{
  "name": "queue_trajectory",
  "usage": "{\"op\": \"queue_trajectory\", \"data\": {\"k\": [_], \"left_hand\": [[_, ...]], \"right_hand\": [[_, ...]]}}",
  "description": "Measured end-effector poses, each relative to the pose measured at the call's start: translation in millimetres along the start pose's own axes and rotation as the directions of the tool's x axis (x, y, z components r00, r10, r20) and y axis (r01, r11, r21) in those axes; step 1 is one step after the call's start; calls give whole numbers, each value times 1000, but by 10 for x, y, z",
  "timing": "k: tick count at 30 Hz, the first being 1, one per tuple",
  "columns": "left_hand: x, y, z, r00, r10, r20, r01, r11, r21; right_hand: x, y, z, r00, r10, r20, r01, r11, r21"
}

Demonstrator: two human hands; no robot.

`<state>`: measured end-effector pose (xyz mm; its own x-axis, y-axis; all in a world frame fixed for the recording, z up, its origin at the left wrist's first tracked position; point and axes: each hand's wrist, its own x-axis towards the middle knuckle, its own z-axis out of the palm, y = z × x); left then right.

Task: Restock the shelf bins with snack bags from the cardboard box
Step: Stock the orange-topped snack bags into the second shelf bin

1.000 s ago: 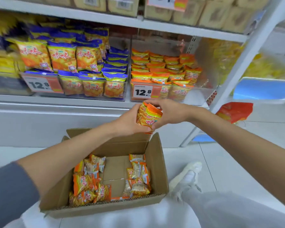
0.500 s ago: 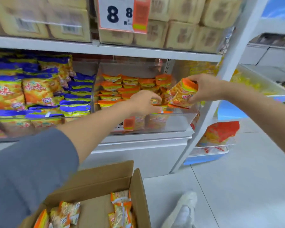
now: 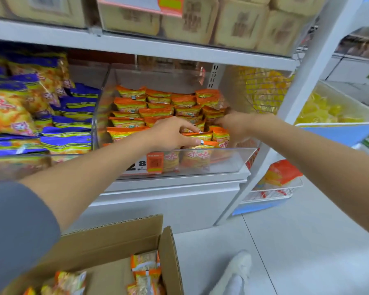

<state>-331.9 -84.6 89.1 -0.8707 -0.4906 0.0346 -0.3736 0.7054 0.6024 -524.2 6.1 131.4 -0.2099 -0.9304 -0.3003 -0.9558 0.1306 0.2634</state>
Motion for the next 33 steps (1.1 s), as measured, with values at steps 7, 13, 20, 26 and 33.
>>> {"op": "queue_trajectory", "data": {"k": [7,13,20,26,33], "left_hand": [[-1,5,1,1000,-15,1,15,1000,0],[-185,145,-73,985,5,-173,-6,1000,-4],[-1103,268,-84,895,40,-445,-35,999,18],[-2302,-526,317,920,-307,-242,285,951,-120],[-3409,-1600,953,748,-662,-46,631,730,-263]], "right_hand": [[-103,-60,44,992,110,-58,-93,966,240],[-283,-114,-79,988,150,-44,-128,938,323],[-944,-721,-137,862,269,-430,36,813,581],[-1183,-1867,426,950,22,-312,199,726,659],[-792,-2954,1644,978,-200,51,98,665,741]]}}
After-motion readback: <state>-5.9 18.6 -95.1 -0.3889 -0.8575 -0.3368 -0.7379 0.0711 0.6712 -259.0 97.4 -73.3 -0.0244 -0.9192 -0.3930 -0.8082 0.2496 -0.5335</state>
